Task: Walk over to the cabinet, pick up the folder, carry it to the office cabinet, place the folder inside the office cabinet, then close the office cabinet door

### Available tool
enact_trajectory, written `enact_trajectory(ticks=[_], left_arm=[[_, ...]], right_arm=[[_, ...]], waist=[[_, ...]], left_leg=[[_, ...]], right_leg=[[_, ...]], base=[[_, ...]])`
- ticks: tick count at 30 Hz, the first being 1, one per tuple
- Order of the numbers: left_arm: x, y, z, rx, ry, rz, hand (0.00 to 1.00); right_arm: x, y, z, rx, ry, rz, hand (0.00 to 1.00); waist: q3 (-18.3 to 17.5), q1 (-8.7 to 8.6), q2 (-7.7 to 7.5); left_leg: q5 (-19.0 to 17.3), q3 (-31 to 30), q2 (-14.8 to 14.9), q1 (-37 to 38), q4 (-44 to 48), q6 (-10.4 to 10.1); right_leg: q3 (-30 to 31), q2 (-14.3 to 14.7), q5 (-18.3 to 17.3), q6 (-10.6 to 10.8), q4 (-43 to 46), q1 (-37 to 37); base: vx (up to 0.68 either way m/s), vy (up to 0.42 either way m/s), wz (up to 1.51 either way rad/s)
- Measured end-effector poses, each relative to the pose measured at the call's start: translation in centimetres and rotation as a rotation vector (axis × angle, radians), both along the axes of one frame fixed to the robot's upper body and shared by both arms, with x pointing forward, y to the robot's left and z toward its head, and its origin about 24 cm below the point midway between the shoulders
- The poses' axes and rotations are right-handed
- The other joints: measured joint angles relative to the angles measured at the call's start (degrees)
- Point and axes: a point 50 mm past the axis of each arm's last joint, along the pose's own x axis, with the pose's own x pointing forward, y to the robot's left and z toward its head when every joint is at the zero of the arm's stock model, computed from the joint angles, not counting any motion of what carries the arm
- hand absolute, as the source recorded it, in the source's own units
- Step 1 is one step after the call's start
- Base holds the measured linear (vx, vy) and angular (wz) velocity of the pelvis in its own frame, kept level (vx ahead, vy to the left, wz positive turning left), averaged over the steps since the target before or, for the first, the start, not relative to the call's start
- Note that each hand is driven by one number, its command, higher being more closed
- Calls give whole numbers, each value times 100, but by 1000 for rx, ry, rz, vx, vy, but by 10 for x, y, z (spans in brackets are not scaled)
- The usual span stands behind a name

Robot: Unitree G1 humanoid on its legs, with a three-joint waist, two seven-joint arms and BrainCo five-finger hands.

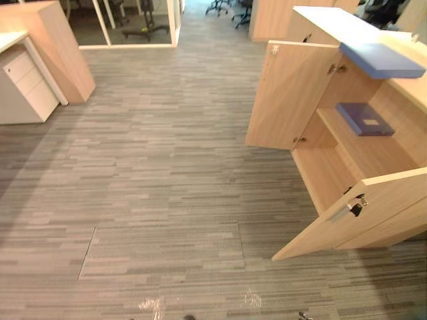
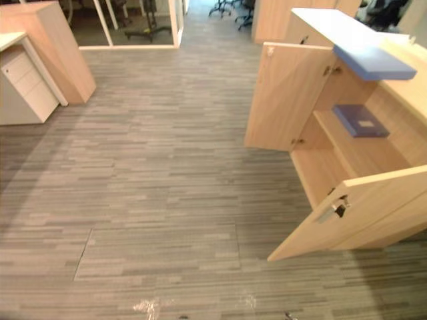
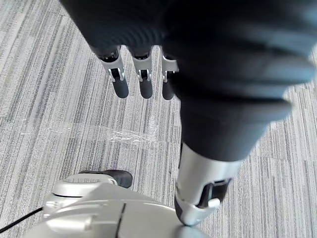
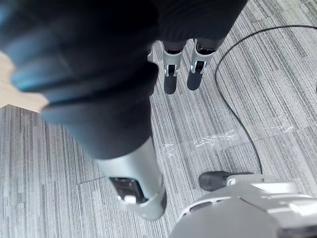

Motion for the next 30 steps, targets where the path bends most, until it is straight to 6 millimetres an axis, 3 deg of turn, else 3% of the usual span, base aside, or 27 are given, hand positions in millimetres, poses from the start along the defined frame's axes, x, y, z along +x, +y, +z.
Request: enact_trajectory(ticks=[1,3,4,5,8,11,12,14,16,17,18,20,21,23,26,30], left_arm=[[2,0,0,0,-6,2,0],[6,1,1,-4,-20,1,0],[8,0,1,-7,-30,6,0],[7,0,1,-4,-29,7,0],[4,2,1,-2,-15,9,0],[-6,-2,-2,-12,18,16,0],[-7,-1,-2,-9,22,17,0],[-4,7,0,13,18,7,0],[-1,6,1,8,10,-3,0],[-1,4,0,2,11,-7,0],[-1,3,0,0,12,-7,0],[-5,-2,-2,-19,27,-5,0],[-5,-5,-3,-26,30,-14,0],[-5,-7,-3,-32,31,-40,0],[1,-8,-3,-34,15,-70,0],[3,-11,-3,-42,17,-69,0]], right_arm=[[0,0,0,5,-3,-10,0],[1,-1,0,4,-6,-7,0],[4,-2,1,0,-12,-4,0],[5,-2,1,-5,-7,13,0],[7,-1,1,-5,-7,24,0],[7,-5,2,-15,-1,26,0],[7,-6,2,-19,1,30,0],[9,6,0,8,3,46,0],[14,4,1,10,-4,59,0],[20,2,2,10,-16,68,0],[21,2,2,9,-19,71,0],[29,-6,5,-3,-36,84,0],[30,-10,7,-11,-46,80,0],[36,-14,10,-25,-73,81,0],[46,-13,13,-29,-107,97,0],[59,-14,17,-30,-146,95,0]], waist=[[48,-1,-14],[148,21,-30],[185,18,-4],[182,16,-5],[191,12,-9],[161,0,77],[135,28,128],[18,22,-125],[-15,35,-136],[-55,74,-70],[-61,79,-54],[-124,96,117],[-113,77,185],[-95,-18,282],[-77,-89,317],[131,-120,375]], left_leg=[[-110,68,-6,-229,553,-170],[-189,249,-2,-600,1415,-271],[-321,368,71,-829,1958,-208],[-520,380,184,-973,1966,-5],[-515,208,390,-1197,1399,60],[-111,-63,600,-1146,296,-123],[509,137,614,-1088,236,-65],[236,422,257,-1113,312,216],[-46,697,85,-1066,480,387],[-190,954,28,-1007,510,438],[-207,1011,13,-974,493,459],[-212,1408,-111,-527,188,640],[-221,1465,-138,-273,70,681],[-252,1420,-168,293,-222,746],[-253,1406,-116,639,-452,745],[-320,1415,79,862,-611,634]], right_leg=[[-44,-58,-57,4,67,15],[-76,-166,-202,-96,103,167],[-84,-220,-240,-68,138,240],[-79,-272,-269,-21,157,242],[25,-444,-363,131,228,199],[260,-693,-497,477,276,198],[363,-800,-538,621,269,216],[441,-1165,-451,722,269,119],[523,-1440,-367,885,299,89],[635,-1589,-348,914,498,-104],[657,-1620,-344,919,585,-156],[652,-1856,-338,902,1737,-711],[448,-1950,-281,778,2366,-928],[-322,-2184,-587,386,3800,-1281],[-1171,-2079,-984,431,4201,-1699],[-1585,-1645,-977,422,3372,-2191]], base=[[-82,53,29],[-48,70,22],[1,72,9],[4,70,2],[83,161,-14],[219,304,-35],[294,387,-51],[336,360,-44],[287,265,-58],[281,274,-75],[276,278,-90],[281,277,-87],[266,246,-63],[261,190,-18],[253,54,5],[179,-135,-1]])
